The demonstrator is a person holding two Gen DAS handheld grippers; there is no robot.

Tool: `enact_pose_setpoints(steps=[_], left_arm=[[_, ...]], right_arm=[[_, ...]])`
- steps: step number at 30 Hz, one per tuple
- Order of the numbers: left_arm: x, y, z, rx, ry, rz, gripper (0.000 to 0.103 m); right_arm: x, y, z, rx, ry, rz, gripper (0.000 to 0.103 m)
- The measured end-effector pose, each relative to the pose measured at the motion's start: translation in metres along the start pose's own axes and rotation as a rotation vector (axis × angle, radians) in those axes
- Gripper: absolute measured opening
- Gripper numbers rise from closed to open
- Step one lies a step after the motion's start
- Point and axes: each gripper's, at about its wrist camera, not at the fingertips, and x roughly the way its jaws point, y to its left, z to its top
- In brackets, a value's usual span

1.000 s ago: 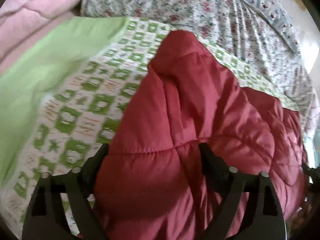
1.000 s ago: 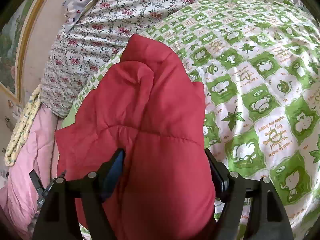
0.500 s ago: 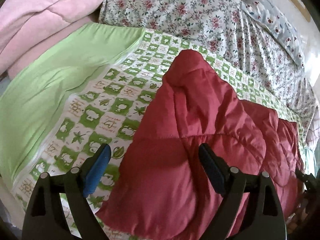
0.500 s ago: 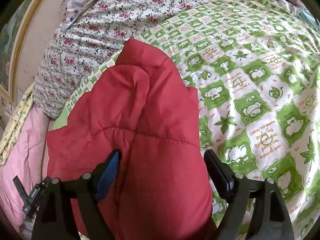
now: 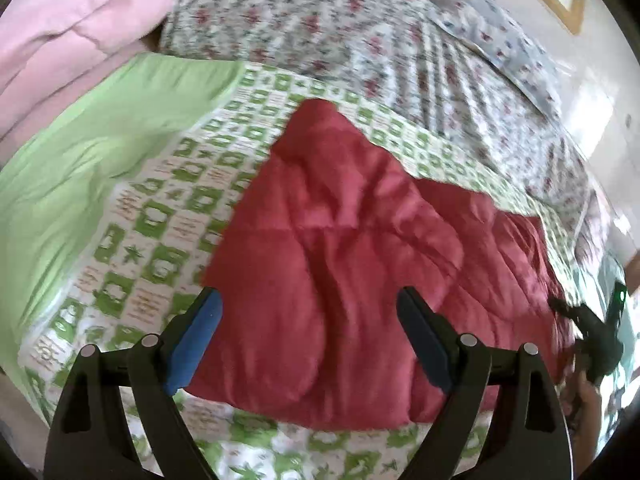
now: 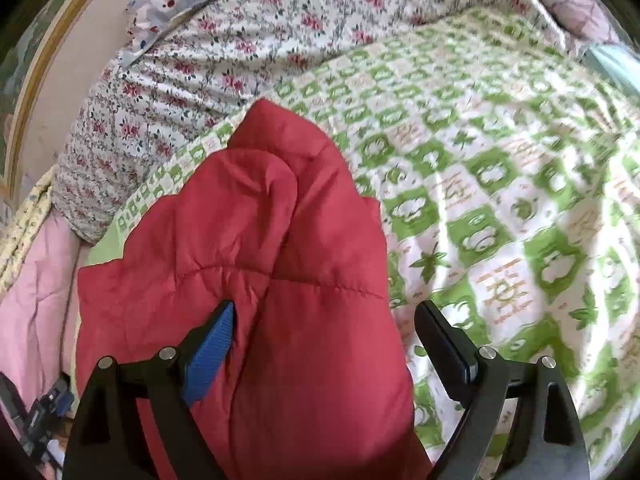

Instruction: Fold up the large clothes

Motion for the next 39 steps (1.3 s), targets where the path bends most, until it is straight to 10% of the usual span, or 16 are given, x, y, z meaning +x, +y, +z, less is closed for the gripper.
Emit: enact_pose_setpoints(steps=[10, 17, 27, 39], left_arm=[[0.000, -0.033, -0.021, 0.087, 0.032, -0.066, 0.090], [0.000, -0.041, -0.030, 0.113, 0.036, -0.086, 0.090], [0.007, -0.049, -0.028, 0.161, 0.050, -0.074, 0.090], [0.030, -0.054, -0.009, 0.227, 0.091, 0.017, 0.090]], right_arm=[[-0.046, 0.010, -0.008, -0.041, -0.215, -0.043, 0.091], [-0.065, 0.070, -0.035, -0.341, -0.319, -0.066, 0.091], [-0.033, 0.123, -0.058, -0.475, -0.073, 0.064, 0.091], [-0.018, 0.138, -0.040, -0.497, -0.003, 0.015, 0.091]])
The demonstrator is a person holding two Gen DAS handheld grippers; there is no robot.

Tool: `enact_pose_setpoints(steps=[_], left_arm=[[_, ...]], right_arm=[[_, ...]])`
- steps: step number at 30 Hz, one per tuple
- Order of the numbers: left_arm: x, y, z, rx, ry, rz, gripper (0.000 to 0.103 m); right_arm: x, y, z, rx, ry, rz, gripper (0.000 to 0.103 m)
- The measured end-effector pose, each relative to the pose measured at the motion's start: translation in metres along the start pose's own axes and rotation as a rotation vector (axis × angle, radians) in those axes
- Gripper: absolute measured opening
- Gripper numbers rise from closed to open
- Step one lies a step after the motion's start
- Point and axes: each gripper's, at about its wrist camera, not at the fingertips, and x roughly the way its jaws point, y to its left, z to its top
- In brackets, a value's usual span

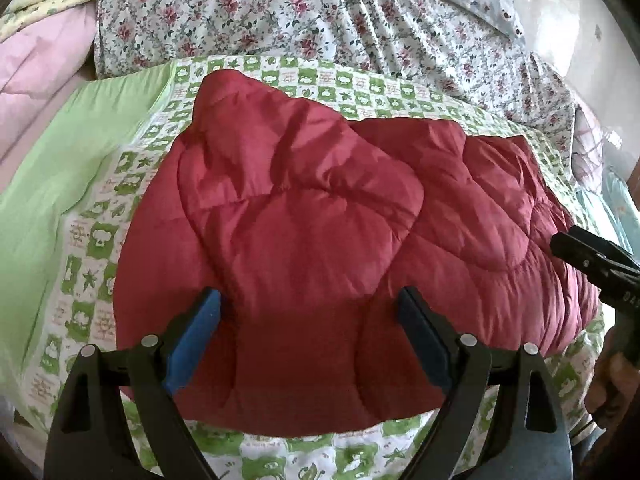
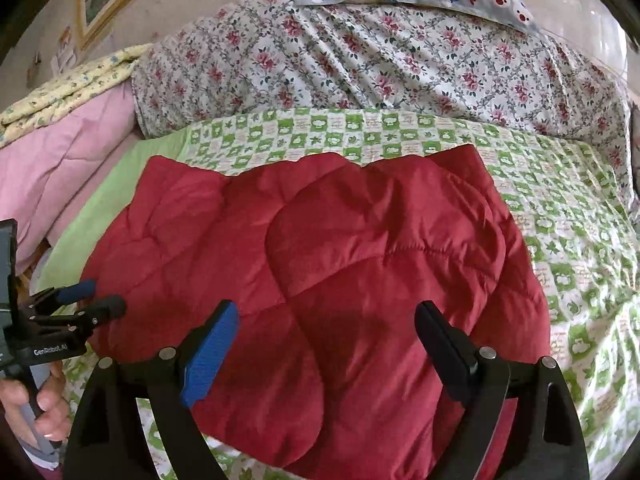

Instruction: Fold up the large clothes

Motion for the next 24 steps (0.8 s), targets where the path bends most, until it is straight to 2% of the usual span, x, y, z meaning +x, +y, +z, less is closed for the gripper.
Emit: enact_pose_setpoints(steps=[6, 24], left_arm=[[0.012, -0.005, 0.007, 0.031, 0.019, 0.037, 0.090], [0.046, -0.012, 0.032, 0.070, 0.028, 0.086, 0.090]], right_arm=[[0.026, -0.009, 0.002, 0.015, 0.066, -0.032, 0.091], [0.061, -0.042, 0.023, 0.079, 0.099, -0.038, 0.091]])
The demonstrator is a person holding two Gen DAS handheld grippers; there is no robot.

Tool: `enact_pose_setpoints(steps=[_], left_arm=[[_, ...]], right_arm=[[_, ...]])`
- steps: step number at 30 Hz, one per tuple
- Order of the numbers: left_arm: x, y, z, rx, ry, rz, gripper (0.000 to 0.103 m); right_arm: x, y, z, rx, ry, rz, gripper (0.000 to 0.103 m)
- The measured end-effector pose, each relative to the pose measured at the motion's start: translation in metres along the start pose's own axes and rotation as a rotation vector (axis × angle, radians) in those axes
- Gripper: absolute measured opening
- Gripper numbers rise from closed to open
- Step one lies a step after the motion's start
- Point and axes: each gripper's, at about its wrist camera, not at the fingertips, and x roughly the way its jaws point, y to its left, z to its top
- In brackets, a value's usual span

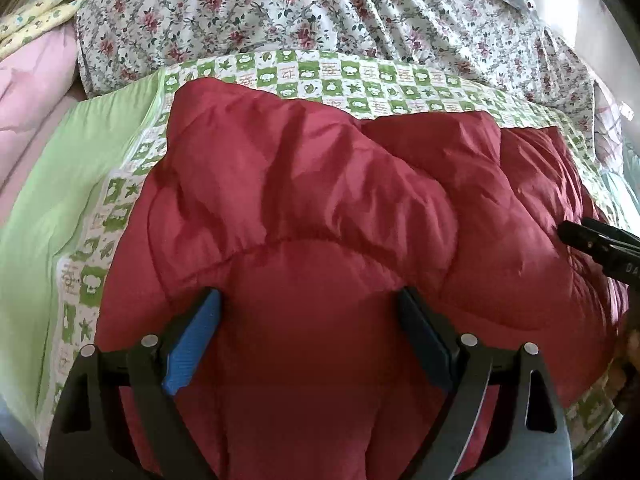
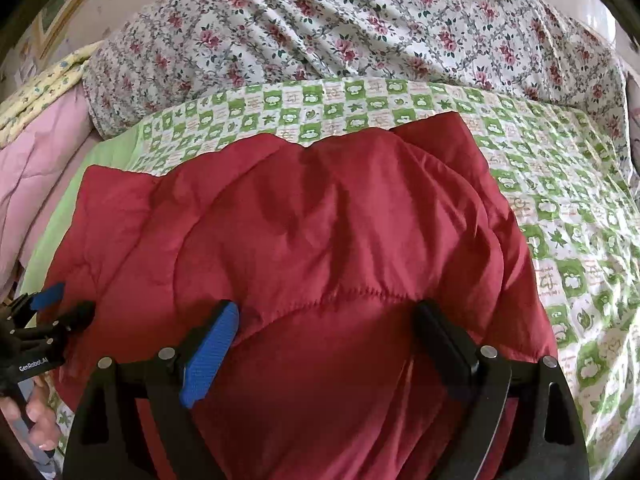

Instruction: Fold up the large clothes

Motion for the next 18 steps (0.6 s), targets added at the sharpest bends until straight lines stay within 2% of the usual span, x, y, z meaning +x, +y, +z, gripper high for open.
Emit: enact_pose_setpoints(steps=[18], left_arm=[[0.038, -0.002, 0.024, -0.011, 0.042, 0.008, 0.091]], right_arm=[[0.032, -0.033, 0.024, 0.079, 0.043, -0.025, 0.091]])
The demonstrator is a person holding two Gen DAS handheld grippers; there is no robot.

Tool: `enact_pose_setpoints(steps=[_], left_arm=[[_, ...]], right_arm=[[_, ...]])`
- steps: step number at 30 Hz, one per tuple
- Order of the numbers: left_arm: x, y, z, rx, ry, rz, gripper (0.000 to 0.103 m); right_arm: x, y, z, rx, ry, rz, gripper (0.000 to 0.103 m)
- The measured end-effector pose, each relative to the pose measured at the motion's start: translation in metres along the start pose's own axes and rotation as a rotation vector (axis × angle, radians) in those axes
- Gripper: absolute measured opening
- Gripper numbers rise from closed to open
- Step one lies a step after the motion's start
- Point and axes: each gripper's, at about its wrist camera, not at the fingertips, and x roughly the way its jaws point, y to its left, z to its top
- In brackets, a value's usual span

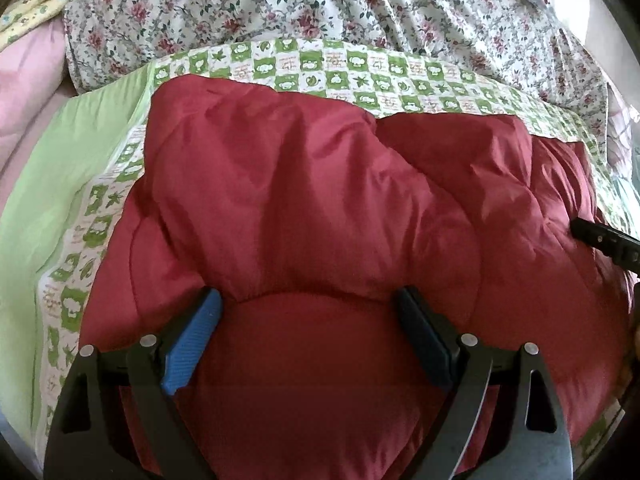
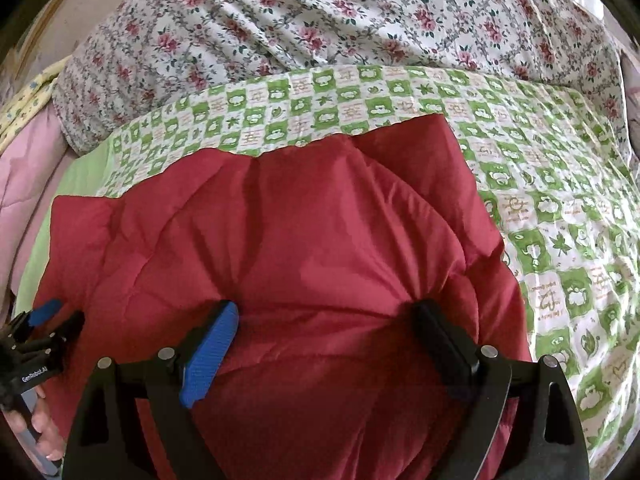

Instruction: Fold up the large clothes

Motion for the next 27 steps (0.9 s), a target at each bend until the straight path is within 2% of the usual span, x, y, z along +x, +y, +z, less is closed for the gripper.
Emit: enact_pose_setpoints(steps=[9, 16, 21, 27], left_arm=[[0.023, -0.001, 0.016, -0.013, 0.052, 0.003, 0.091], [0.026, -0.001, 0.015, -0.023, 0.055, 0.005, 0.092], [0.008, 0.003, 0.013, -0.042, 0.040, -0.026, 0.091], [-0.038, 0.006, -0.013, -0.067, -0.015, -0.104, 0.091]], right_arm=[[0.020, -0.011, 0.012, 0.037, 0.039, 0.003, 0.092], [0.028, -0.015, 0.014, 0.050, 0.045, 0.016, 0.093], [0.037, -0.015, 0.016, 0.039, 0.055, 0.010, 0.097], [0.039, -0.015, 0.016, 0.037, 0.050, 0.014, 0.098]])
